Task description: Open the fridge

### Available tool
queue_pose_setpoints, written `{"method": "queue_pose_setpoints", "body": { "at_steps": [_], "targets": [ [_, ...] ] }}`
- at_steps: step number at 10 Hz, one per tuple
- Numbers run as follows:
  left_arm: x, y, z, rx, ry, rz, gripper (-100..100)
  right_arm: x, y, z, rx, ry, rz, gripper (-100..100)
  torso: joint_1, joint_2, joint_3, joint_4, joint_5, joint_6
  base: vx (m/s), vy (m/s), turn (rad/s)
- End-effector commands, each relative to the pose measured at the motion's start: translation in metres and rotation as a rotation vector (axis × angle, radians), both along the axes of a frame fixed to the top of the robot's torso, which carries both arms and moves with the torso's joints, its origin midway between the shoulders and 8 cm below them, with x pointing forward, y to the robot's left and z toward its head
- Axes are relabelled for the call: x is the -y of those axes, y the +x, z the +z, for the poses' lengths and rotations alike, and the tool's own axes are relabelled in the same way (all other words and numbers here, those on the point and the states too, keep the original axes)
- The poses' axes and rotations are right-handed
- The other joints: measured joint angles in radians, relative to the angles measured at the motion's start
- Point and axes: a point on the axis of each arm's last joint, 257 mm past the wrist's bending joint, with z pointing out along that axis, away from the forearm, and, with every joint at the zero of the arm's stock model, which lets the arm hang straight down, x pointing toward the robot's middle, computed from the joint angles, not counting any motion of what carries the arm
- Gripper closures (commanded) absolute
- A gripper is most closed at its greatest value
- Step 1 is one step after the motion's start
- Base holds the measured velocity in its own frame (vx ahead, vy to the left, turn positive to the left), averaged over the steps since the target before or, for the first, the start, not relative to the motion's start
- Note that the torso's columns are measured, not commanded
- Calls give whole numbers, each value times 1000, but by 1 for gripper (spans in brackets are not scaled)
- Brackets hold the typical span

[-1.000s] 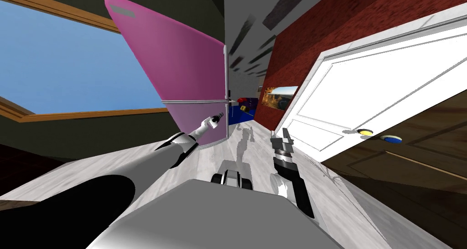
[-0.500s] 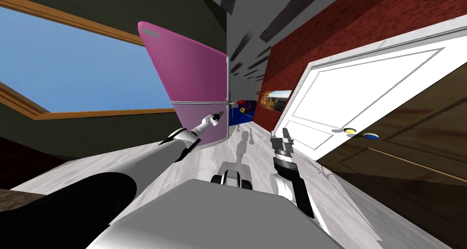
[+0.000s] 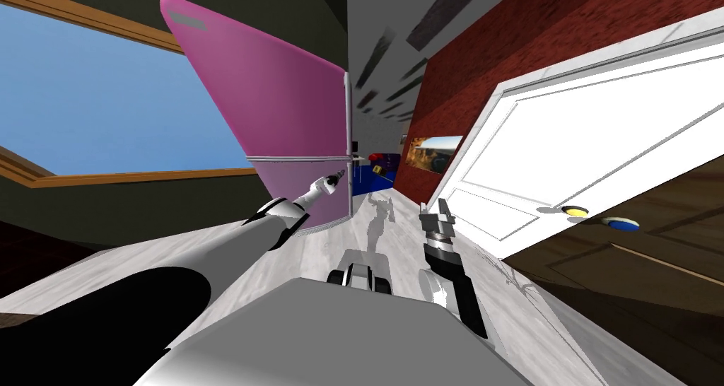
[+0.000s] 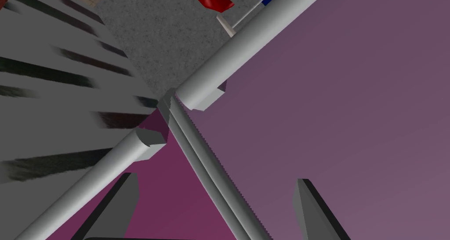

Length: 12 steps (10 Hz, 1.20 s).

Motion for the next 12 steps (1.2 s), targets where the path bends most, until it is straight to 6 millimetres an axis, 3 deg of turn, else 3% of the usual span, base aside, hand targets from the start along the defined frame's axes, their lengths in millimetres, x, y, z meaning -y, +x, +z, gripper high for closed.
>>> {"method": "queue_pose_setpoints", "body": {
  "at_steps": [1,5,7,8,12],
  "targets": [
    [-20,-1,5,3,3,27,-100,0,0,0,0,0,0,0,-1,1,0,0,0,0,188,-136,43],
    [-52,-3,11,8,10,76,-100,0,0,0,0,0,0,0,-1,-1,-1,-1,0,0,214,-143,53],
    [-59,-4,13,9,11,85,-100,0,0,0,0,0,0,0,1,1,0,0,0,0,171,-102,31],
    [-74,-5,16,12,14,107,-100,0,0,0,0,0,0,0,4,4,2,1,1,0,194,-102,50],
    [-103,-10,20,12,18,151,-100,0,0,0,0,0,0,0,-1,-2,-2,-1,0,0,234,-134,57]
  ]
}}
